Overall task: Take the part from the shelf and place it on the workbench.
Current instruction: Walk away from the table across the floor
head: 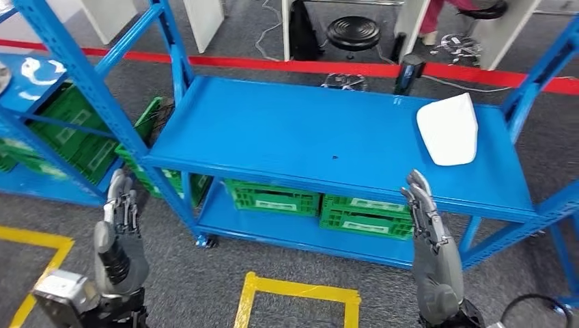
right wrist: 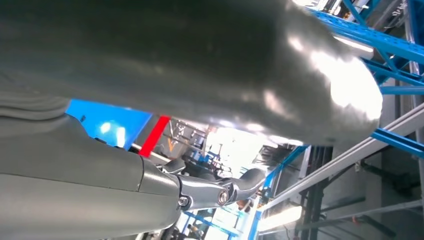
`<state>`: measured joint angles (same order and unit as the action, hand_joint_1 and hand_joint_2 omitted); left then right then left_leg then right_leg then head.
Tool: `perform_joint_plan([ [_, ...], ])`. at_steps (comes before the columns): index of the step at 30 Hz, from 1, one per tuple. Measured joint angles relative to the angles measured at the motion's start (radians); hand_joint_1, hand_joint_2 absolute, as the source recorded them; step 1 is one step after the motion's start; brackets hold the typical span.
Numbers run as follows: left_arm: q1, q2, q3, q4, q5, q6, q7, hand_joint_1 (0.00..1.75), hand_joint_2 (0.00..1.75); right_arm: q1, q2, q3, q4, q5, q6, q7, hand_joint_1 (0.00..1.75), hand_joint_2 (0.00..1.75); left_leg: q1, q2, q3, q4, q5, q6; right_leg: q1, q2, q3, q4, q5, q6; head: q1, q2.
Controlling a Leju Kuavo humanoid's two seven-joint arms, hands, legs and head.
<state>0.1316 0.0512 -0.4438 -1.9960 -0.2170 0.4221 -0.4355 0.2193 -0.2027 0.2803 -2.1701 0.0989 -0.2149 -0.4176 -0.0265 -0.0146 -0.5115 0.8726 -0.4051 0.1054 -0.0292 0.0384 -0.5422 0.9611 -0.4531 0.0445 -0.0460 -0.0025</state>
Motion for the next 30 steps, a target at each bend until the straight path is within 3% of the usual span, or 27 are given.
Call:
perform_joint_plan([
  [3, -0.002, -0.002, -0.001, 0.002, 0.001, -0.001, -0.001, 0.0, 0.0, -0.001, -0.002, -0.001, 0.0, 0.0, 0.0, 0.0, 0.0, 0.0, 0.006, 0.021, 0.016, -0.018, -0.003, -0.009, -0.002, -0.021, -0.099, 0.19, -0.081, 0.015, 0.023, 0.0],
  [4, -0.001, -0.002, -0.001, 0.002, 0.001, -0.001, -0.001, 0.0, 0.0, 0.0, -0.002, -0.001, 0.0, 0.001, 0.0, 0.0, 0.0, 0.0, 0.006, 0.026, 0.015, -0.013, -0.008, -0.014, -0.004, -0.023, -0.126, 0.239, -0.092, 0.022, 0.028, 0.0],
  [5, -0.001, -0.002, -0.001, 0.004, 0.001, -0.001, -0.001, 0.0, 0.0, 0.001, -0.002, -0.001, 0.001, 0.001, 0.0, 0.0, 0.0, 0.0, 0.008, 0.03, 0.014, -0.006, -0.014, -0.02, -0.006, -0.025, -0.136, 0.252, -0.084, 0.03, 0.033, 0.0],
  [6, -0.001, -0.002, -0.001, 0.005, 0.001, -0.001, -0.001, 0.0, 0.0, 0.002, -0.002, -0.001, 0.001, 0.001, 0.0, 0.0, 0.0, 0.0, 0.01, 0.032, 0.013, 0.004, -0.022, -0.027, -0.01, -0.028, -0.125, 0.223, -0.058, 0.037, 0.036, 0.0],
  [8, -0.001, -0.002, -0.001, 0.007, 0.002, -0.001, -0.001, 0.0, 0.0, 0.002, -0.002, -0.001, 0.003, 0.001, 0.0, 0.0, 0.0, 0.0, 0.014, 0.033, 0.012, 0.028, -0.041, -0.046, -0.018, -0.035, -0.065, 0.099, 0.005, 0.055, 0.048, 0.0],
  [9, -0.002, -0.002, 0.0, 0.008, 0.002, -0.001, -0.001, 0.0, 0.0, 0.002, -0.002, -0.001, 0.003, 0.001, 0.0, 0.001, 0.0, 0.0, 0.014, 0.032, 0.006, 0.046, -0.053, -0.054, -0.022, -0.037, -0.036, 0.045, 0.02, 0.056, 0.057, 0.0],
  [10, -0.003, -0.002, 0.0, 0.008, 0.003, 0.0, 0.0, 0.0, 0.0, 0.002, -0.001, -0.001, 0.004, 0.002, 0.0, 0.002, 0.0, 0.0, 0.012, 0.031, -0.002, 0.061, -0.061, -0.061, -0.024, -0.037, -0.021, 0.018, 0.024, 0.05, 0.062, 0.0],
  [12, -0.005, -0.002, 0.0, 0.008, 0.002, 0.002, 0.002, 0.03, 0.0, 0.005, -0.001, -0.003, 0.008, 0.003, -0.003, 0.005, 0.04, 0.0, 0.01, 0.027, -0.022, 0.082, -0.071, -0.072, -0.026, -0.035, -0.026, 0.024, 0.014, 0.027, 0.057, 0.0],
  [14, -0.006, -0.002, -0.001, 0.009, -0.002, 0.005, 0.009, 0.9, 0.0, 0.01, -0.001, -0.006, 0.013, 0.001, -0.005, 0.004, 0.91, 0.0, 0.012, 0.026, -0.042, 0.104, -0.091, -0.085, -0.026, -0.032, -0.041, 0.045, 0.006, 0.012, 0.044, 0.0],
  [16, -0.008, -0.001, -0.001, 0.009, -0.011, 0.009, 0.016, 1.75, 0.0, 0.013, -0.001, -0.01, 0.015, -0.002, -0.006, 0.0, 1.75, 0.0, 0.02, 0.026, -0.089, 0.196, -0.138, -0.097, -0.024, -0.028, -0.043, 0.052, -0.001, 0.004, 0.028, 0.0],
  [18, -0.009, -0.001, -0.001, 0.01, -0.022, 0.016, 0.023, 1.75, 0.0, 0.017, -0.001, -0.015, 0.016, -0.003, -0.008, -0.005, 1.75, 0.0, 0.027, 0.025, -0.168, 0.344, -0.188, -0.102, -0.017, -0.024, -0.04, 0.052, -0.004, 0.004, 0.007, 0.0],
  [19, -0.009, -0.001, -0.001, 0.012, -0.027, 0.019, 0.028, 1.75, 0.0, 0.019, -0.001, -0.018, 0.018, -0.003, -0.008, -0.008, 1.75, 0.0, 0.027, 0.025, -0.203, 0.399, -0.198, -0.1, -0.011, -0.023, -0.038, 0.052, -0.006, 0.004, 0.001, 0.0],
  [20, -0.009, -0.002, -0.002, 0.013, -0.032, 0.021, 0.032, 1.75, 0.0, 0.022, -0.001, -0.02, 0.019, -0.003, -0.009, -0.011, 1.75, 0.0, 0.024, 0.024, -0.221, 0.417, -0.188, -0.093, -0.004, -0.021, -0.034, 0.052, -0.008, 0.005, -0.003, 0.0],
  [21, -0.009, -0.002, -0.002, 0.013, -0.035, 0.023, 0.035, 1.75, 0.0, 0.024, -0.001, -0.022, 0.02, -0.003, -0.009, -0.014, 1.75, 0.0, 0.02, 0.023, -0.219, 0.396, -0.161, -0.08, 0.004, -0.019, -0.029, 0.051, -0.01, 0.005, -0.007, 0.0],
  [23, -0.009, -0.002, -0.002, 0.013, -0.039, 0.025, 0.039, 1.75, 0.0, 0.026, 0.0, -0.024, 0.021, -0.003, -0.011, -0.019, 1.75, 0.0, -0.001, 0.019, -0.165, 0.262, -0.08, -0.036, 0.017, -0.015, -0.013, 0.042, -0.013, 0.003, -0.013, 0.0],
  [25, -0.011, -0.002, -0.002, 0.012, -0.04, 0.026, 0.04, 1.75, 0.0, 0.029, 0.0, -0.026, 0.023, -0.003, -0.012, -0.022, 1.75, 0.0, -0.024, 0.016, -0.107, 0.143, -0.033, 0.0, 0.021, -0.011, 0.0, 0.027, -0.012, 0.003, -0.007, 0.0],
  [26, -0.012, -0.002, -0.003, 0.011, -0.041, 0.027, 0.041, 1.75, 0.0, 0.03, 0.001, -0.028, 0.024, -0.003, -0.012, -0.023, 1.75, 0.0, -0.033, 0.016, -0.09, 0.115, -0.029, 0.008, 0.018, -0.01, 0.003, 0.021, -0.011, 0.003, -0.005, 0.0],
  [27, -0.012, -0.002, -0.003, 0.01, -0.041, 0.027, 0.042, 1.75, 0.0, 0.032, 0.001, -0.029, 0.025, -0.003, -0.012, -0.024, 1.75, 0.0, -0.036, 0.016, -0.081, 0.104, -0.029, 0.008, 0.016, -0.01, 0.004, 0.016, -0.01, 0.004, -0.005, 0.0],
  [30, -0.013, -0.004, -0.004, 0.01, -0.041, 0.027, 0.043, 1.75, 0.0, 0.036, 0.001, -0.034, 0.025, -0.003, -0.012, -0.025, 1.75, 0.0, -0.029, 0.021, -0.042, 0.043, -0.007, 0.013, 0.021, -0.014, -0.001, 0.024, -0.022, 0.006, -0.017, 0.0],
])
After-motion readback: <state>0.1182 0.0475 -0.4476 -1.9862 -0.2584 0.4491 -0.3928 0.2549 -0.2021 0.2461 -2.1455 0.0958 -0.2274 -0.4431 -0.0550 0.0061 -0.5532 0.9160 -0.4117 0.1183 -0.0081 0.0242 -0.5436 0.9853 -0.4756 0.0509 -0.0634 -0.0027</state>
